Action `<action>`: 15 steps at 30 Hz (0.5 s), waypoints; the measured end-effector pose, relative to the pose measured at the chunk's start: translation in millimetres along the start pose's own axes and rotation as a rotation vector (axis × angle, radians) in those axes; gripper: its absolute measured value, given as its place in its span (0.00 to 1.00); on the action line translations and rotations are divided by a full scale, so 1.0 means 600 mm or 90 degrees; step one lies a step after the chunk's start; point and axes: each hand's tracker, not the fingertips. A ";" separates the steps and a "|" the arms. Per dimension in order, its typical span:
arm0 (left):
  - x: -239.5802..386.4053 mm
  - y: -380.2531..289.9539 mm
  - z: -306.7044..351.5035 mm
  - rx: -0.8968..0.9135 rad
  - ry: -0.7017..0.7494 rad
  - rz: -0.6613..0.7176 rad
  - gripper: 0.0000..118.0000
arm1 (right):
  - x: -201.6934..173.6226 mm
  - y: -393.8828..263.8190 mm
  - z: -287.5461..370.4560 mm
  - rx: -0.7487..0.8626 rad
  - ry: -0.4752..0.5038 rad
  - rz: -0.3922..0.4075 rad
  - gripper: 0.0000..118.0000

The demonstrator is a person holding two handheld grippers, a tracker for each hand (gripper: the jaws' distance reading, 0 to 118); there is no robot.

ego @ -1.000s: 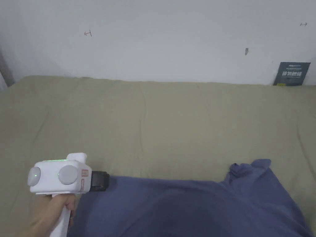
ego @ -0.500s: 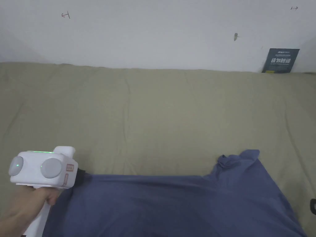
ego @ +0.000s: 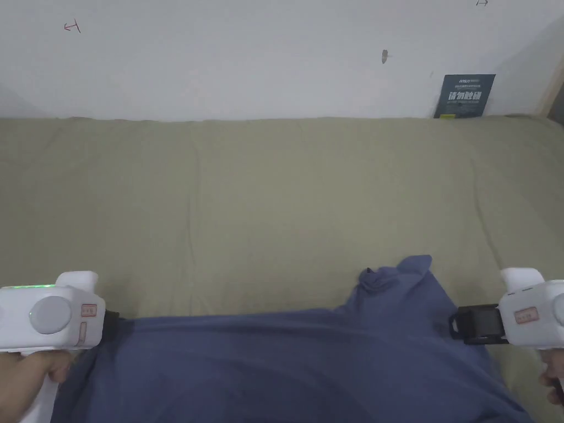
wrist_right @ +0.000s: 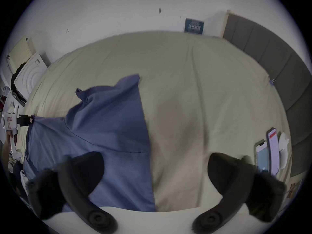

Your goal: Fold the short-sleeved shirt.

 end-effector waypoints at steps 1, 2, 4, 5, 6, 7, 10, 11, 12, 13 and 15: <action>0.000 0.000 -0.001 0.001 0.000 0.006 0.04 | -0.004 0.004 -0.007 -0.003 -0.001 0.002 0.99; -0.004 0.002 -0.005 0.001 -0.001 0.006 0.04 | -0.008 0.006 -0.013 -0.002 -0.002 0.008 0.99; -0.004 0.002 -0.006 0.002 0.000 0.000 0.04 | -0.023 0.014 -0.036 -0.011 -0.003 0.026 0.99; -0.004 0.003 -0.007 0.004 0.001 -0.003 0.04 | -0.027 0.016 -0.043 -0.017 0.002 0.029 0.99; -0.003 0.002 -0.008 0.003 0.001 -0.002 0.04 | -0.031 0.018 -0.051 -0.027 0.005 0.032 0.98; -0.003 0.003 -0.009 0.002 0.001 -0.001 0.04 | -0.026 0.022 -0.068 -0.034 0.006 0.036 0.96; -0.002 0.001 -0.009 0.002 -0.001 0.000 0.04 | -0.020 0.016 -0.084 -0.040 -0.005 0.041 0.79; -0.001 0.001 -0.009 0.002 -0.001 -0.001 0.04 | -0.015 0.014 -0.082 -0.032 0.006 0.040 0.64; -0.001 0.001 -0.008 0.002 -0.001 -0.003 0.04 | -0.008 0.016 -0.076 -0.031 0.020 0.032 0.43; -0.001 0.002 -0.007 0.003 -0.001 -0.004 0.04 | -0.001 0.019 -0.066 -0.024 0.013 0.032 0.33; 0.000 0.002 -0.003 0.000 -0.001 -0.007 0.04 | 0.003 0.016 -0.037 0.013 -0.015 0.038 0.19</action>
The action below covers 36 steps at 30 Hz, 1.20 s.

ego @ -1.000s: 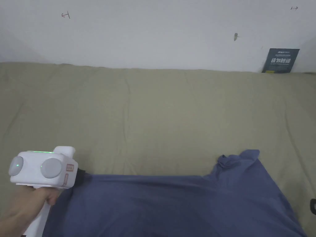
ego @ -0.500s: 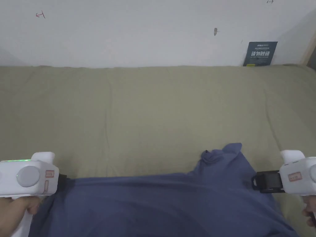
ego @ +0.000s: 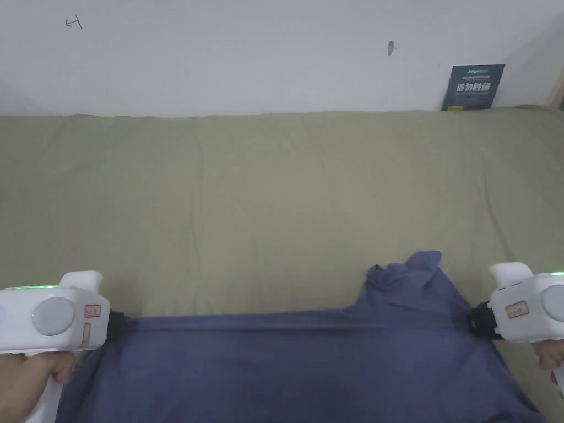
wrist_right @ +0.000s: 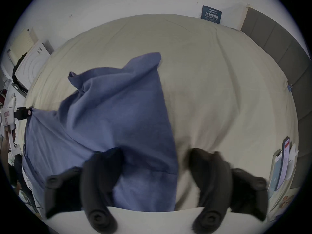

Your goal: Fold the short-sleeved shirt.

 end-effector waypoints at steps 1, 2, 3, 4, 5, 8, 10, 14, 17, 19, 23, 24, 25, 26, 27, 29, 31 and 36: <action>0.001 0.000 0.004 0.000 0.001 0.001 0.04 | -0.002 -0.002 0.015 0.008 0.050 -0.015 0.02; 0.001 -0.002 0.008 0.001 0.001 0.003 0.04 | -0.005 -0.002 0.020 -0.005 0.059 -0.023 0.02; 0.000 -0.003 0.013 0.004 0.001 0.005 0.04 | -0.012 -0.006 0.030 0.011 0.050 -0.015 0.02; -0.002 -0.006 0.018 0.005 0.001 0.008 0.04 | -0.024 -0.011 0.056 0.023 0.044 -0.005 0.02; -0.004 -0.009 0.027 0.009 0.000 0.015 0.04 | -0.032 -0.015 0.076 0.030 0.046 -0.003 0.02; -0.009 -0.019 0.054 0.012 -0.008 0.013 0.04 | -0.031 -0.025 0.110 0.060 0.056 -0.011 0.02; -0.009 -0.027 0.075 0.020 -0.006 0.007 0.04 | -0.035 -0.035 0.137 0.069 0.067 -0.018 0.02; -0.018 -0.043 0.126 0.042 -0.015 0.019 0.04 | -0.029 -0.056 0.177 0.083 0.079 -0.023 0.02; -0.024 -0.067 0.166 0.054 -0.021 0.018 0.04 | -0.026 -0.080 0.212 0.097 0.089 -0.028 0.02; -0.028 -0.088 0.190 0.063 -0.025 0.019 0.04 | -0.030 -0.101 0.236 0.106 0.093 -0.023 0.02; -0.042 -0.144 0.242 0.084 -0.040 0.027 0.04 | -0.038 -0.159 0.288 0.132 0.101 -0.024 0.02; -0.045 -0.158 0.252 0.088 -0.043 0.029 0.04 | -0.037 -0.173 0.297 0.134 0.102 -0.021 0.02; -0.049 -0.174 0.263 0.091 -0.046 0.029 0.04 | -0.039 -0.190 0.307 0.138 0.102 -0.015 0.02; -0.052 -0.194 0.275 0.096 -0.048 0.031 0.04 | -0.040 -0.208 0.316 0.140 0.102 -0.010 0.02; -0.056 -0.208 0.282 0.100 -0.050 0.033 0.04 | -0.041 -0.222 0.322 0.140 0.102 -0.007 0.02; -0.061 -0.247 0.298 0.109 -0.057 0.035 0.04 | -0.045 -0.256 0.333 0.141 0.105 -0.006 0.02; -0.062 -0.282 0.310 0.111 -0.058 0.028 0.04 | -0.049 -0.289 0.340 0.143 0.108 -0.009 0.02; -0.059 -0.363 0.323 0.127 -0.054 0.012 0.04 | -0.050 -0.359 0.339 0.127 0.112 -0.015 0.02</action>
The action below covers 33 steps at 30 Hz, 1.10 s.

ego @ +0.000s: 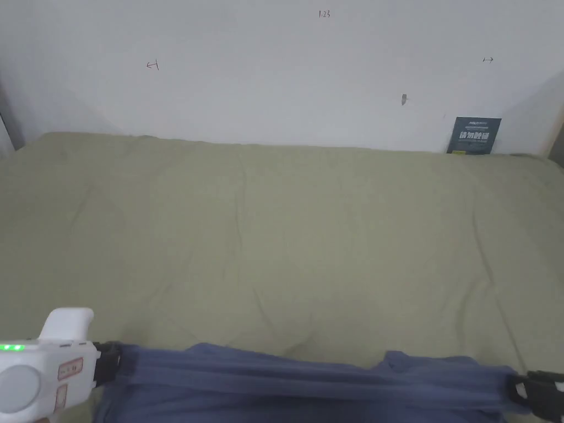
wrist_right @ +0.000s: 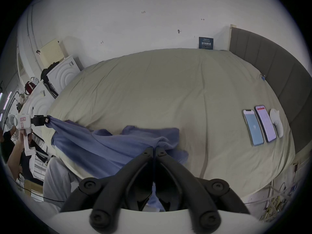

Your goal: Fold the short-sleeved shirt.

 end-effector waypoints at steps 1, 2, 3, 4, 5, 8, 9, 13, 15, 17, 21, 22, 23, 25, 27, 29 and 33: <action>0.001 -0.013 0.001 0.001 0.005 -0.008 0.04 | 0.001 -0.015 0.000 -0.004 0.002 -0.004 0.02; 0.000 -0.024 0.000 -0.003 0.005 -0.012 0.04 | 0.002 -0.029 -0.002 -0.010 0.002 -0.003 0.02; -0.012 -0.032 -0.012 -0.001 0.005 -0.011 0.04 | 0.002 -0.039 -0.004 -0.016 -0.001 -0.002 0.02; -0.018 -0.039 -0.017 -0.006 -0.001 -0.004 0.04 | 0.004 -0.050 -0.005 -0.021 -0.002 -0.006 0.02; -0.021 -0.046 -0.020 -0.012 -0.007 0.008 0.04 | 0.006 -0.060 -0.007 -0.029 0.002 -0.014 0.02; -0.026 -0.068 -0.028 -0.029 -0.005 0.026 0.04 | 0.022 -0.084 -0.020 -0.038 0.006 -0.025 0.02; -0.029 -0.073 -0.032 -0.036 -0.006 0.029 0.04 | 0.023 -0.090 -0.024 -0.046 0.005 -0.025 0.02; -0.034 -0.085 -0.043 -0.043 -0.005 0.042 0.04 | 0.027 -0.107 -0.043 -0.063 -0.004 -0.021 0.02; -0.034 -0.085 -0.044 -0.045 -0.008 0.051 0.06 | 0.024 -0.111 -0.049 -0.066 -0.012 -0.007 0.03; -0.033 -0.085 -0.041 -0.038 -0.009 0.058 0.67 | 0.015 -0.112 -0.048 -0.066 -0.021 0.002 0.34; -0.043 -0.087 -0.009 -0.042 0.028 0.070 0.99 | 0.013 -0.110 -0.037 -0.072 -0.073 -0.005 0.98; -0.050 -0.088 0.005 -0.047 0.037 0.075 0.99 | 0.018 -0.109 -0.026 -0.034 -0.053 -0.015 0.98; -0.052 -0.094 0.001 -0.049 0.038 0.079 0.99 | 0.024 -0.107 -0.020 -0.040 -0.072 -0.020 0.98; -0.059 -0.098 0.022 -0.050 0.040 0.098 0.99 | 0.023 -0.102 -0.004 -0.041 -0.085 -0.037 0.98; -0.072 -0.092 0.035 -0.041 0.020 0.129 0.96 | 0.026 -0.099 0.008 0.011 -0.094 -0.046 0.95; -0.077 -0.084 0.052 -0.031 0.011 0.136 0.52 | 0.014 -0.100 0.020 0.053 -0.104 -0.058 0.48; -0.100 -0.055 0.049 -0.029 0.001 0.158 0.02 | 0.007 -0.084 0.022 0.093 -0.131 -0.035 0.00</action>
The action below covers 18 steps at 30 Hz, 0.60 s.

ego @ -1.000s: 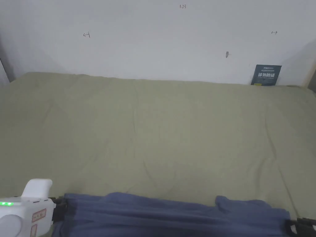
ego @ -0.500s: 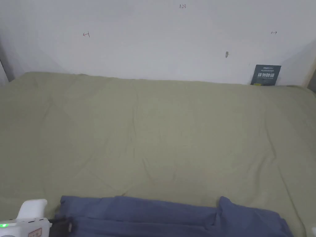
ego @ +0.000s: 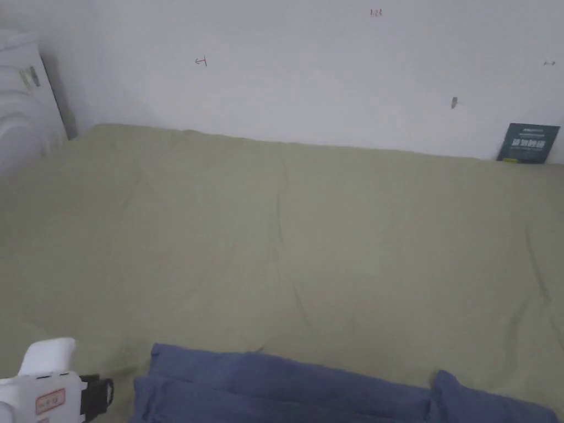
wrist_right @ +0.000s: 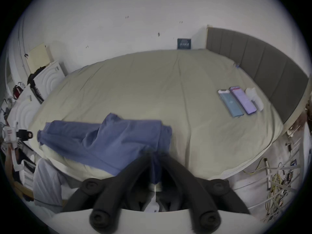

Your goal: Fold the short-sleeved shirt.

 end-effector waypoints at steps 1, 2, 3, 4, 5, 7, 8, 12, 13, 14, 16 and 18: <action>-0.007 0.006 0.000 0.014 -0.025 0.024 0.02 | 0.001 0.005 -0.001 0.006 0.013 -0.005 0.00; 0.013 -0.001 0.017 -0.001 -0.036 0.023 0.02 | 0.001 0.009 -0.004 0.008 0.020 -0.006 0.00; 0.017 0.000 0.019 -0.004 -0.035 0.017 0.02 | -0.060 0.026 0.028 0.011 0.018 0.002 0.00; 0.012 0.003 0.017 -0.009 -0.056 0.033 0.02 | -0.086 0.035 0.038 0.013 0.021 0.011 0.00; 0.004 0.004 0.012 -0.033 -0.138 0.072 0.02 | -0.090 0.038 0.037 0.017 0.021 0.018 0.00; -0.034 0.024 -0.023 -0.056 -0.175 0.104 0.02 | -0.115 0.038 0.042 0.019 0.024 0.025 0.00; -0.039 0.028 -0.030 -0.052 -0.170 0.099 0.02 | -0.123 0.039 0.043 0.016 0.033 0.024 0.00; -0.050 0.043 -0.066 -0.120 -0.227 0.084 0.02 | -0.148 0.032 0.041 0.020 0.038 0.034 0.00; -0.055 0.045 -0.073 -0.137 -0.246 0.085 0.05 | -0.149 0.034 0.040 0.017 0.050 0.030 0.00; -0.056 0.047 -0.080 -0.139 -0.271 0.094 0.30 | -0.151 0.036 0.038 0.011 0.061 0.023 0.00; -0.064 0.051 -0.096 -0.171 -0.320 0.105 1.00 | -0.177 0.038 0.051 0.010 0.070 0.016 0.00; -0.065 0.047 -0.104 -0.158 -0.338 0.090 0.99 | -0.181 0.038 0.049 0.003 0.077 0.006 0.00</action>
